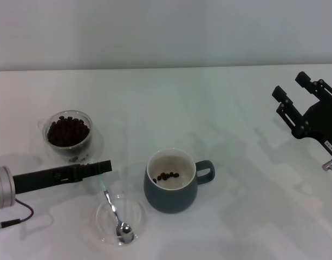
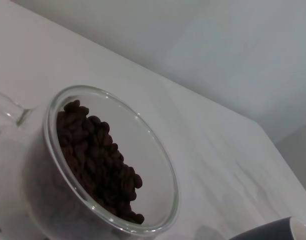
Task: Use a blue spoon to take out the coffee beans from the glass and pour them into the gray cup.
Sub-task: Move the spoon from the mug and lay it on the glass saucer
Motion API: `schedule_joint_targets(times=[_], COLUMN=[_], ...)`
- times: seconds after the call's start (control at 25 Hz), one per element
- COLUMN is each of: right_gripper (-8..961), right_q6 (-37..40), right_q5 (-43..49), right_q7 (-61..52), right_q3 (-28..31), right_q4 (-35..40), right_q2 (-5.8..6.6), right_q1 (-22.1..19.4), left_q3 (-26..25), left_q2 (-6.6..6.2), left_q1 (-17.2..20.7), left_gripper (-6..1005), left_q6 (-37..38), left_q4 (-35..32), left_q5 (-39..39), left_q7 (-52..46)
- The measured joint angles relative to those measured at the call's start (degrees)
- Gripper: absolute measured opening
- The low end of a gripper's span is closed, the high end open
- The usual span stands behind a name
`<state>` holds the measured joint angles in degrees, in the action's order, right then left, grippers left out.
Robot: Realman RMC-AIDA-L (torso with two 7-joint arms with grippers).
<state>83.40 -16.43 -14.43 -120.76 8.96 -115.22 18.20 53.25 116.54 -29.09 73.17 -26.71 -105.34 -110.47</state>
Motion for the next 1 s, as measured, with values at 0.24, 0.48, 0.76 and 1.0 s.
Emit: schedule_joint_targets(times=[0.24,0.48,0.76,1.0], right_gripper=[566,566,566,566], right_q6=[0.16,0.22,0.84,2.70], right_q5=[0.00,0.00,-0.15,-0.25], right_q7=[0.02,0.02,-0.01,-0.14], right_q3=[-0.16,-0.01,0.16,0.18], right_q4=[0.00,0.00,0.05,0.09], right_q2=[0.00,0.00,0.00,0.06], right_q1=[-0.07,-0.14,-0.02,-0.25], left_q3=[-0.01,-0.26,-0.31,-0.45], left_q2=[0.00,-0.12,0.40,0.77], left_q1=[0.33,0.79,2.56,5.38], left_gripper=[501,528,750,809], left_q6=[-0.12,0.26,1.18,4.07], left_q4=[0.09,-0.44,-4.50,-9.11], left_q5=[-0.13,0.06,0.67,1.46], left_q7=[0.17,0.87,2.07,0.97])
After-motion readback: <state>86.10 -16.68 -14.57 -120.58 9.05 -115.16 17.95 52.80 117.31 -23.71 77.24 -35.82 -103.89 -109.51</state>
